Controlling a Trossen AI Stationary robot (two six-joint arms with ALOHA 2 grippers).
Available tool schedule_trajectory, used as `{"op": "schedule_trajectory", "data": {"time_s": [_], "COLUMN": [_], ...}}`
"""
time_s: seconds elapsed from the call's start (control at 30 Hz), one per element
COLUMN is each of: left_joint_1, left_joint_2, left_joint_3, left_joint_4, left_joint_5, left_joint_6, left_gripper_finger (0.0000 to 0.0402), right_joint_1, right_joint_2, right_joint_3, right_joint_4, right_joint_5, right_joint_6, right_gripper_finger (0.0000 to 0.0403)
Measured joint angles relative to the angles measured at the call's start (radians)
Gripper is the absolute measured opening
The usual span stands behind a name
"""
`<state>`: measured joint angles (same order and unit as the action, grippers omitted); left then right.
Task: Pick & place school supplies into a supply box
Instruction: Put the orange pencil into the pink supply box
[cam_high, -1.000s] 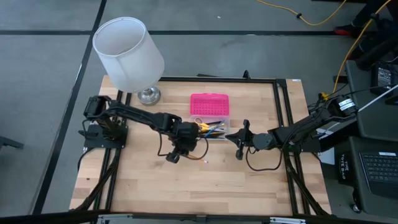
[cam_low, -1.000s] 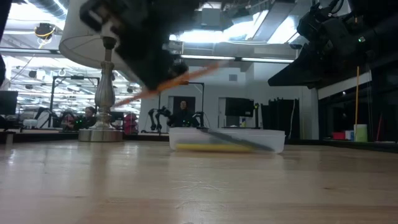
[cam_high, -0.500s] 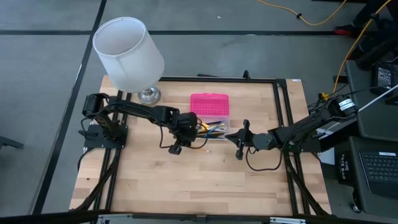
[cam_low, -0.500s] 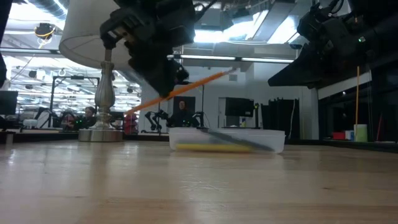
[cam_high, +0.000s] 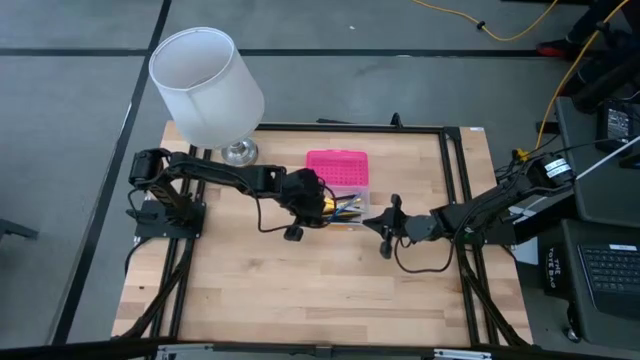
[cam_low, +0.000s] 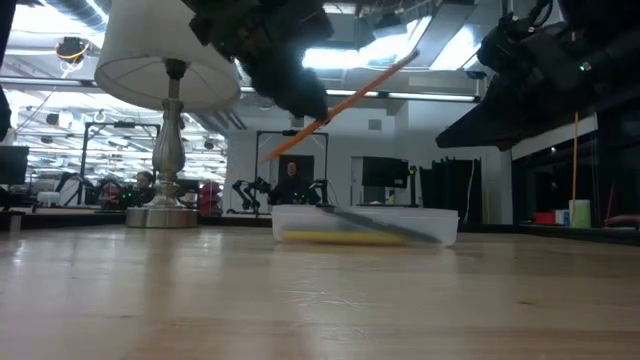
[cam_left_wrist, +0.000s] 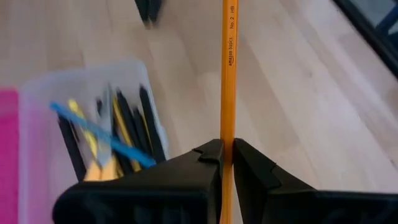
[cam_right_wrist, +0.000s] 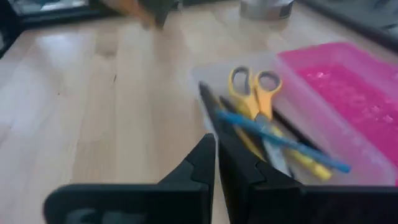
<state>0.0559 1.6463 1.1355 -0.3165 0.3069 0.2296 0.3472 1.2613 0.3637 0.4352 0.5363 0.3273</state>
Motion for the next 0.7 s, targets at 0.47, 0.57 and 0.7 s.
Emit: {"op": "schedule_trajectory", "data": {"time_s": [0.47,0.57,0.7], "left_joint_1": [-0.003,-0.003,-0.002], "left_joint_2": [0.0,0.0,-0.005], "left_joint_3": [0.0,0.0,0.011], "left_joint_4": [0.209,0.209,0.205], "left_joint_5": [-0.084,-0.114,-0.139], "left_joint_6": [-0.078,-0.078,-0.093], "left_gripper_finger": [0.0017,0.0017,0.0017], "right_joint_1": [0.031,0.031,0.031], "right_joint_2": [-0.115,-0.155,-0.2], "right_joint_3": [0.0,0.0,0.0], "right_joint_4": [-0.131,-0.135,-0.134], "right_joint_5": [0.019,0.019,0.02], "right_joint_6": [-0.051,-0.077,-0.097], "right_gripper_finger": [0.0026,0.0026,0.0026]}}
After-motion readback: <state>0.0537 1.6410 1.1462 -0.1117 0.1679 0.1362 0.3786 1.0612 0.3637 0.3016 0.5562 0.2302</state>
